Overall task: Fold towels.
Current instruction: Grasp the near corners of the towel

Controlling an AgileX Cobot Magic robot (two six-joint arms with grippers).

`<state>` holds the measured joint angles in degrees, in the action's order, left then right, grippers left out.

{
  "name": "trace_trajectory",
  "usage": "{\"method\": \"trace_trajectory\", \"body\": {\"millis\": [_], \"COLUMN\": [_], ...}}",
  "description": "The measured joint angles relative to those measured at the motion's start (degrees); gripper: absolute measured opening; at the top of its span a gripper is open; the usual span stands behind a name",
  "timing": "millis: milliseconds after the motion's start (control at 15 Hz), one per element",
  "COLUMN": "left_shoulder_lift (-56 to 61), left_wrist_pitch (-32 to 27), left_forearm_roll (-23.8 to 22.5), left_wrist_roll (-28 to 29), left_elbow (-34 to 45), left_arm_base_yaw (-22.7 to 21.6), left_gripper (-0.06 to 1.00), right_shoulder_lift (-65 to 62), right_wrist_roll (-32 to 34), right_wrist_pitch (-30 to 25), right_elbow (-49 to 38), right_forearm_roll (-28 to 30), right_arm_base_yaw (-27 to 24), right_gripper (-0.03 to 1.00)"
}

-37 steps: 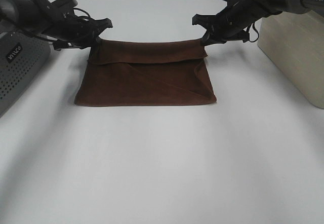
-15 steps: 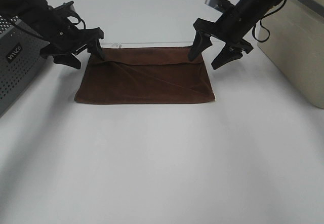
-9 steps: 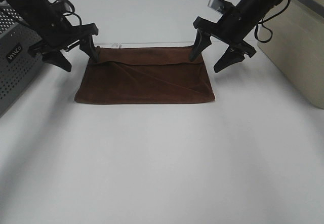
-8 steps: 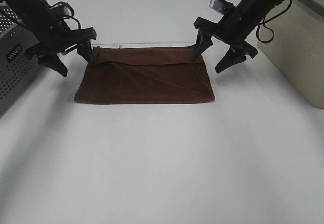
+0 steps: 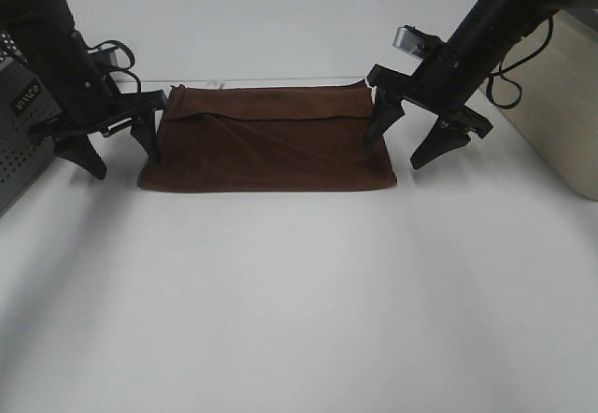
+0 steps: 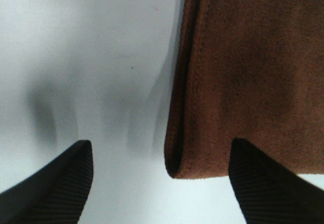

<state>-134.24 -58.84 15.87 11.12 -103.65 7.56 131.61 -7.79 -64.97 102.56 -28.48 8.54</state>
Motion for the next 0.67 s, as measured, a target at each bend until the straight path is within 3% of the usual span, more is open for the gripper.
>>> {"method": "trace_trajectory", "body": {"millis": [200, 667], "left_shoulder_lift": [0.06, -0.06], "left_wrist_pitch": [6.07, 9.57], "left_forearm_roll": [2.41, 3.50], "left_wrist_roll": [-1.20, -1.78], "left_elbow": [1.55, 1.55], "left_arm_base_yaw": [0.23, 0.92], "left_gripper": [0.71, 0.71], "right_shoulder_lift": [0.06, 4.07], "right_wrist_roll": [-0.74, -3.27], "right_wrist_pitch": [2.18, 6.59], "right_elbow": [0.00, 0.00], "right_forearm_roll": [-0.06, -2.18], "right_arm_base_yaw": [0.00, 0.00], "right_gripper": [0.71, 0.71]}}
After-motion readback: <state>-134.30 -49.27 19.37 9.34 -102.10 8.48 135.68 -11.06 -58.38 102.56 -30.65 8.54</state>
